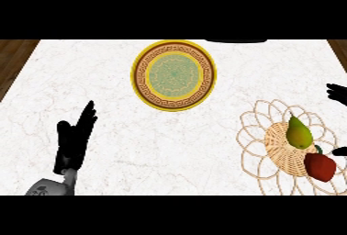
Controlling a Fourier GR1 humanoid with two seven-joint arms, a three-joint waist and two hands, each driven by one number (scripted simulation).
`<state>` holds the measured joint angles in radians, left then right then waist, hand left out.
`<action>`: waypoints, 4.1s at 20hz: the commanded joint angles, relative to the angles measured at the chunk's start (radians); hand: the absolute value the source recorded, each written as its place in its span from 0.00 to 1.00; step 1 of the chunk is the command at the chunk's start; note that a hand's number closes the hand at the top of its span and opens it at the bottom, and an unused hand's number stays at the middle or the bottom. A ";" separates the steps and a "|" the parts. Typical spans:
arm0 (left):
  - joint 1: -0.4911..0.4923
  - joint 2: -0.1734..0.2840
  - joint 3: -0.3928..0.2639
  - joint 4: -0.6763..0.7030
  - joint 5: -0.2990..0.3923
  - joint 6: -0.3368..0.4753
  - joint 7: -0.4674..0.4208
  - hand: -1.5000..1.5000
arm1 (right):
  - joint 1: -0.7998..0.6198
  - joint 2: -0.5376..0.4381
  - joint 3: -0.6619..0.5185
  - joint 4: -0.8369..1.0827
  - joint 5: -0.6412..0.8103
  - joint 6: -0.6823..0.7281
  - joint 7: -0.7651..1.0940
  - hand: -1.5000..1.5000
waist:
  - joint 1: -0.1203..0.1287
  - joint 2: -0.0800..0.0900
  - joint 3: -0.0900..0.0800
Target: Pick the pear from the placemat and place it in the plate
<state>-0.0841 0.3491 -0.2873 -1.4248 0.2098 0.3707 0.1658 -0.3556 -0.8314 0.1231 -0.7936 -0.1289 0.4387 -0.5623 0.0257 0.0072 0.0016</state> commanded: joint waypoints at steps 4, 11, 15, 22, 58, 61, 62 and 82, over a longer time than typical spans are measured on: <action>-0.027 -0.020 -0.006 0.017 -0.024 -0.006 0.011 0.50 | -0.126 -0.025 0.147 0.114 0.196 0.150 0.010 0.00 | 0.008 0.004 0.000; 0.054 -0.035 -0.001 -0.070 -0.057 0.009 0.042 0.50 | -0.232 0.027 0.175 0.216 0.323 0.202 0.002 0.00 | -0.004 -0.004 0.000; -0.024 -0.070 0.024 -0.013 -0.067 -0.003 0.061 0.50 | -0.258 0.085 0.171 0.316 0.374 0.186 -0.040 0.00 | -0.009 -0.002 0.000; -0.019 -0.041 0.098 0.022 -0.059 -0.076 0.019 0.50 | -0.298 0.138 0.185 0.364 0.458 0.158 -0.064 0.00 | -0.011 -0.003 -0.001; 0.034 -0.145 0.103 0.007 -0.174 -0.137 0.020 0.50 | -0.540 0.620 0.172 0.281 0.705 -0.440 0.179 1.00 | 0.058 -0.025 -0.011; -0.004 -0.137 0.104 0.003 -0.165 -0.156 0.049 0.50 | -0.641 0.798 0.221 0.250 0.767 -0.556 0.353 1.00 | 0.070 -0.023 -0.009; 0.006 -0.133 0.107 0.008 -0.166 -0.156 0.040 0.50 | -0.668 0.820 0.238 0.223 0.773 -0.582 0.407 1.00 | 0.064 -0.029 -0.008; 0.004 -0.151 0.146 -0.020 -0.190 -0.121 0.063 0.50 | -0.901 0.831 0.511 0.135 0.676 -0.979 1.152 1.00 | 0.012 -0.001 -0.002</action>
<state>-0.0798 0.1969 -0.1510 -1.4163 0.0280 0.2372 0.2008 -1.2382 -0.0015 0.6382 -0.7210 0.5618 -0.5069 0.5783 0.0499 0.0040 -0.0014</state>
